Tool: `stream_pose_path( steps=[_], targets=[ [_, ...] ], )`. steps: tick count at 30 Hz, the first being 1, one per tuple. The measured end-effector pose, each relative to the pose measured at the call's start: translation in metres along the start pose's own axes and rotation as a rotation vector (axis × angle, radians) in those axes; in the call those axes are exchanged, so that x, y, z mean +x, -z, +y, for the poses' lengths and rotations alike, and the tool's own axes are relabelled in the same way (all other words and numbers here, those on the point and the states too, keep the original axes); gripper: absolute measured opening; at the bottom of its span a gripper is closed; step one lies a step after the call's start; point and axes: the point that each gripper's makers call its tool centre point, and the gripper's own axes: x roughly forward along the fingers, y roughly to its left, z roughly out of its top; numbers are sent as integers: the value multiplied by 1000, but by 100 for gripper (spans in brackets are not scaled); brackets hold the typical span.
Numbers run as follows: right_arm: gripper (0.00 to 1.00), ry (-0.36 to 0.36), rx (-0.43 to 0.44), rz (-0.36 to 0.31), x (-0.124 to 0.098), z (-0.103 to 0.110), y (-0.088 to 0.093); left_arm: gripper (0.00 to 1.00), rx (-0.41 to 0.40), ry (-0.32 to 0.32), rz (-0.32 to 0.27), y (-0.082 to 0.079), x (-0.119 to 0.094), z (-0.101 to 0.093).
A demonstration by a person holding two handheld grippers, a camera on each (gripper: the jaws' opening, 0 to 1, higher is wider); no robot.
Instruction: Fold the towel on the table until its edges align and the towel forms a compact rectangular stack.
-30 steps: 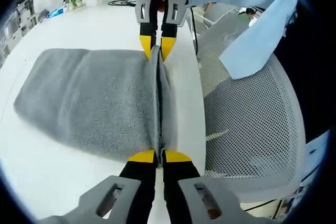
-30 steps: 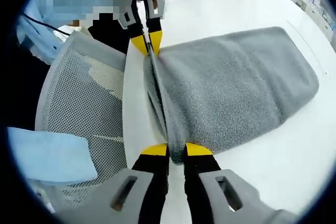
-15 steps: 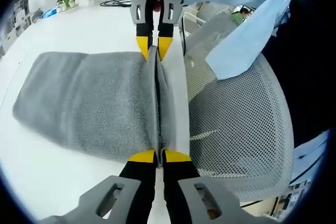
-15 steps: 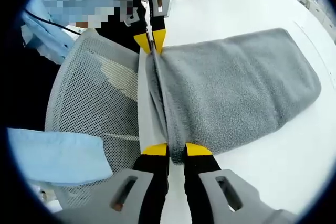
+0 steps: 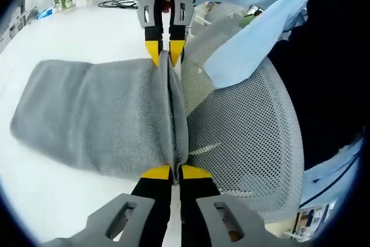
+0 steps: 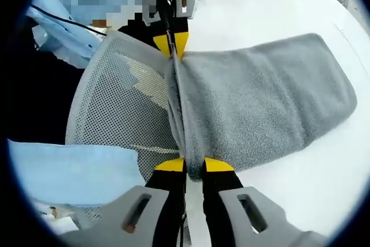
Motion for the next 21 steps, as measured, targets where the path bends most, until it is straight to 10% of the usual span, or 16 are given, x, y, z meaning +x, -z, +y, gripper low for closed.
stream_pose_path(
  steps=[21],
  targets=[
    [8,-59,-7,-23,-31,31,-12,3,12,79,-9,-24,-32,-36]
  ],
)
